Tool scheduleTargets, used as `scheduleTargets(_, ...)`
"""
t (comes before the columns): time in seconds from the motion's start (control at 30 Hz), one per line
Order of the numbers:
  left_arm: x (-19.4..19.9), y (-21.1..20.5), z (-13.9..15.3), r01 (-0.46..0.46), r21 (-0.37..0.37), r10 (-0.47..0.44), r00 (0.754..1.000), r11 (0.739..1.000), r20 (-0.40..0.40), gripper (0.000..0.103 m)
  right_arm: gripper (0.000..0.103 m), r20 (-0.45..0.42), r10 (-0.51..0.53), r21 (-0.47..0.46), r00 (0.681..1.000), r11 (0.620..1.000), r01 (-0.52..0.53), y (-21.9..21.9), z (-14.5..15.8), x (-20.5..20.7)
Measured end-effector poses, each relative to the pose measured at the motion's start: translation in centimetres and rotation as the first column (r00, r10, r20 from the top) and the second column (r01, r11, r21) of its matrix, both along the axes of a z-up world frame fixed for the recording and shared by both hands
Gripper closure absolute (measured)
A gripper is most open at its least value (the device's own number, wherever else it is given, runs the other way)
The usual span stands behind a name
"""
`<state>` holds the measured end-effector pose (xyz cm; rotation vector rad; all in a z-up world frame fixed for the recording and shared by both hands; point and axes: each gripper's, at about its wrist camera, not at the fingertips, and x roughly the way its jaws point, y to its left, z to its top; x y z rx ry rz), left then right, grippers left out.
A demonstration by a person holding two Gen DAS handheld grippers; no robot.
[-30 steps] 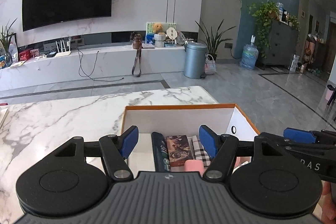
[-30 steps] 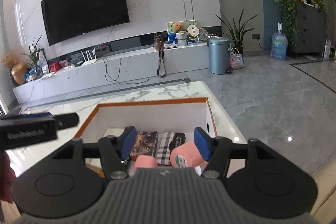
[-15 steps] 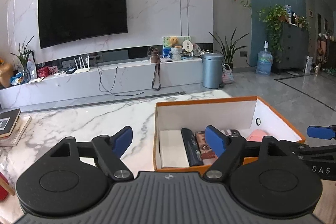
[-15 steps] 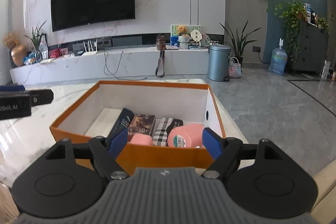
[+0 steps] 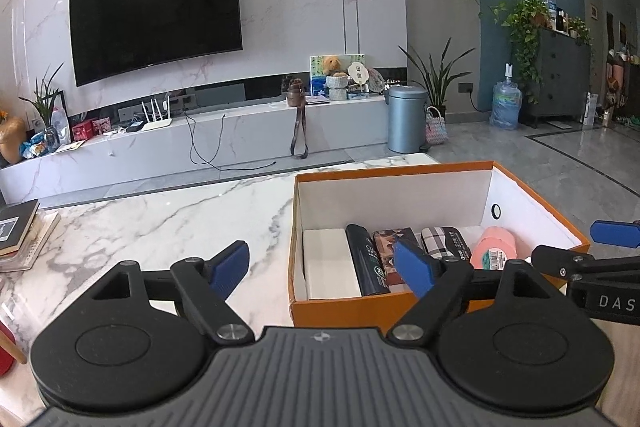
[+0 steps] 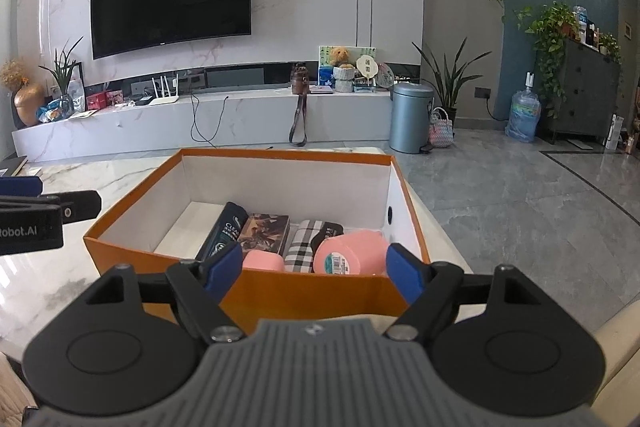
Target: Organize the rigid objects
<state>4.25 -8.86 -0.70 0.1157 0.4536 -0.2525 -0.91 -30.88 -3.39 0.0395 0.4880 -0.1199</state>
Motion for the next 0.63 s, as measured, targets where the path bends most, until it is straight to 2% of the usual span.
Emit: scheduleTargets(0.63, -0.25, 0.34, 0.32, -0.004, -0.011, 0.004, 1.000, 1.000, 0.006, 0.006, 0.024, 0.000, 0.000, -0.001, 1.000, 1.000, 0.000, -0.01, 0.00, -0.03)
